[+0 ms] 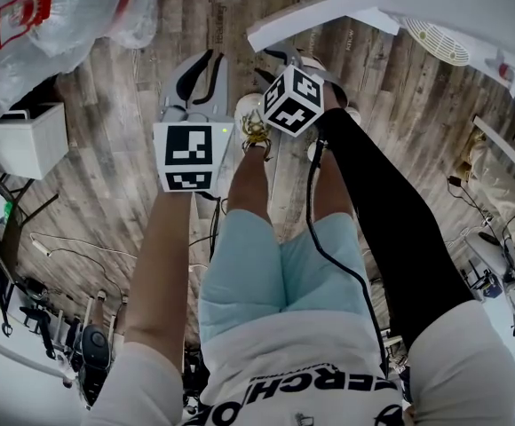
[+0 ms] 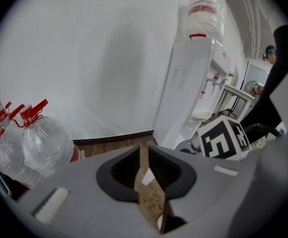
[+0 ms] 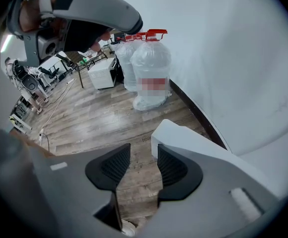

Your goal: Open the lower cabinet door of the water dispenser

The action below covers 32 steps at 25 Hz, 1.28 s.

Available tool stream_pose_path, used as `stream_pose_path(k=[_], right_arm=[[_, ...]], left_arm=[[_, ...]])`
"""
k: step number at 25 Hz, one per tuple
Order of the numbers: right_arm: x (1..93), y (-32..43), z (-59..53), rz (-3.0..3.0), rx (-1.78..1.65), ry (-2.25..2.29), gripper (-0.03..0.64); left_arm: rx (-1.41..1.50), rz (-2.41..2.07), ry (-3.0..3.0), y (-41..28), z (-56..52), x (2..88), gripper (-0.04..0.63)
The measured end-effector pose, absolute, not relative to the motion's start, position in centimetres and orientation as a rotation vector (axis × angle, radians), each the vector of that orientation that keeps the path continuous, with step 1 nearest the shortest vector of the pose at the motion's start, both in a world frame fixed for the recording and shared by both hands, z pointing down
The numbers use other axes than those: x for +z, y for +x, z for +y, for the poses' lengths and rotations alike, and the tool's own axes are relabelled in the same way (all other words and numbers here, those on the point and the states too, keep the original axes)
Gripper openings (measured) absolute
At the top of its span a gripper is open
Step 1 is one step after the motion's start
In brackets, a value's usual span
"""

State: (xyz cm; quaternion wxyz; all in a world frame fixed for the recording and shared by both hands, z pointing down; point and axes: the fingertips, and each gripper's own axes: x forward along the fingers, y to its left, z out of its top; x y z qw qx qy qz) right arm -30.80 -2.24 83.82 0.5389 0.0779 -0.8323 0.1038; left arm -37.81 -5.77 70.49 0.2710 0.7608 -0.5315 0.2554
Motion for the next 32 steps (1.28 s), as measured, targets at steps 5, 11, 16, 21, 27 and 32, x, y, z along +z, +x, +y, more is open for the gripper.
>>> stream_pose_path(k=[5, 11, 16, 21, 27, 32], right_arm=[[83.7, -30.5, -2.4, -1.976, 0.248, 0.201, 0.17], [83.5, -30.3, -2.5, -1.97, 0.247, 0.229, 0.17], [83.4, -30.2, -2.6, -1.987, 0.273, 0.246, 0.17], [83.5, -29.5, -2.3, -1.993, 0.301, 0.266, 0.17], [83.3, -28.2, -1.1, -2.005, 0.318, 0.289, 0.17], [82.6, -26.1, 0.7, -2.019, 0.329, 0.315, 0.17]], left_arm=[[0.696, -1.431, 2.046, -37.9, -5.8, 70.5, 0.06], [0.685, -1.415, 2.044, -37.3, -5.3, 70.8, 0.06], [0.684, -1.406, 2.037, -36.9, -4.7, 71.2, 0.06], [0.69, -1.386, 2.063, -35.8, -4.5, 71.0, 0.06], [0.705, -1.39, 2.086, -35.0, -4.3, 70.4, 0.06], [0.647, -1.366, 2.097, -33.0, -2.6, 70.1, 0.06]])
